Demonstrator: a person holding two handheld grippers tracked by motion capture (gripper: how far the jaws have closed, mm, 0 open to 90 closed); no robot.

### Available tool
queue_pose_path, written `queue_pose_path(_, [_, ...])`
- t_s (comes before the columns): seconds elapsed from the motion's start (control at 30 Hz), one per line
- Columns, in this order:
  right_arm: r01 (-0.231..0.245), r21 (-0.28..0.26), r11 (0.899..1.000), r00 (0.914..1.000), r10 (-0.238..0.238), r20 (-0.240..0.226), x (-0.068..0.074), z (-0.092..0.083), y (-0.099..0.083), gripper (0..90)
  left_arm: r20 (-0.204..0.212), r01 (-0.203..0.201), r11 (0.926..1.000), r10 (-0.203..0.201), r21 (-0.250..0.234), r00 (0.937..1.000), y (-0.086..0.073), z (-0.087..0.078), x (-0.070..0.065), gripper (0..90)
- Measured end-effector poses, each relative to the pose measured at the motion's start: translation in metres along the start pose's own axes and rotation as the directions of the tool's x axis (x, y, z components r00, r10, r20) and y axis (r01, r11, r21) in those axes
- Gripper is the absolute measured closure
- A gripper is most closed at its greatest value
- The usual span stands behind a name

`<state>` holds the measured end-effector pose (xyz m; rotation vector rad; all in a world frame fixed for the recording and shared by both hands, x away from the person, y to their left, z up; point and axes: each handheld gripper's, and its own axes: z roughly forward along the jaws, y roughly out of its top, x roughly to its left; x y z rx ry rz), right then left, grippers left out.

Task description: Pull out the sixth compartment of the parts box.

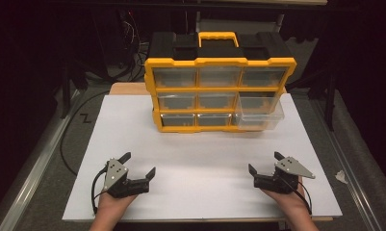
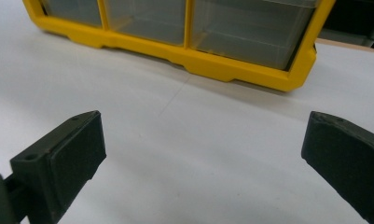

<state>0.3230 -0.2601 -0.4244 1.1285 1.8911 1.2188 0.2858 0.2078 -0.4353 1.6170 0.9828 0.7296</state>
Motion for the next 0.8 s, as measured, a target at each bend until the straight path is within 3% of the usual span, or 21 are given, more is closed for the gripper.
queue_pose_path(0.1, [-0.061, -0.024, 0.998, 0.9978, 0.060, -0.027, -0.0014, -0.0018, -0.0011, 1.2, 0.003, 0.003, 1.0000, -0.003, 0.002, 1.0000, 0.0000, 0.0003, 0.0000, 1.6])
queue_pose_path(0.17, [-0.077, -0.038, 0.996, 0.9964, 0.075, -0.039, -0.0010, -0.0014, -0.0007, 1.2, 0.003, 0.006, 1.0000, -0.006, 0.005, 1.0000, -0.0003, 0.0008, -0.0002, 1.6])
queue_pose_path(0.43, [-0.001, -0.026, 1.000, 0.9992, 0.000, -0.041, 0.0067, 0.0038, -0.0007, 1.2, 0.000, 0.003, 0.9999, -0.003, 0.012, 1.0000, -0.0009, 0.0028, -0.0001, 1.6])
queue_pose_path(0.8, [-0.003, -0.031, 1.000, 0.9998, 0.003, -0.020, 0.0028, 0.0019, -0.0005, 1.2, 0.001, 0.002, 1.0000, -0.002, 0.009, 1.0000, -0.0007, 0.0016, 0.0000, 1.6])
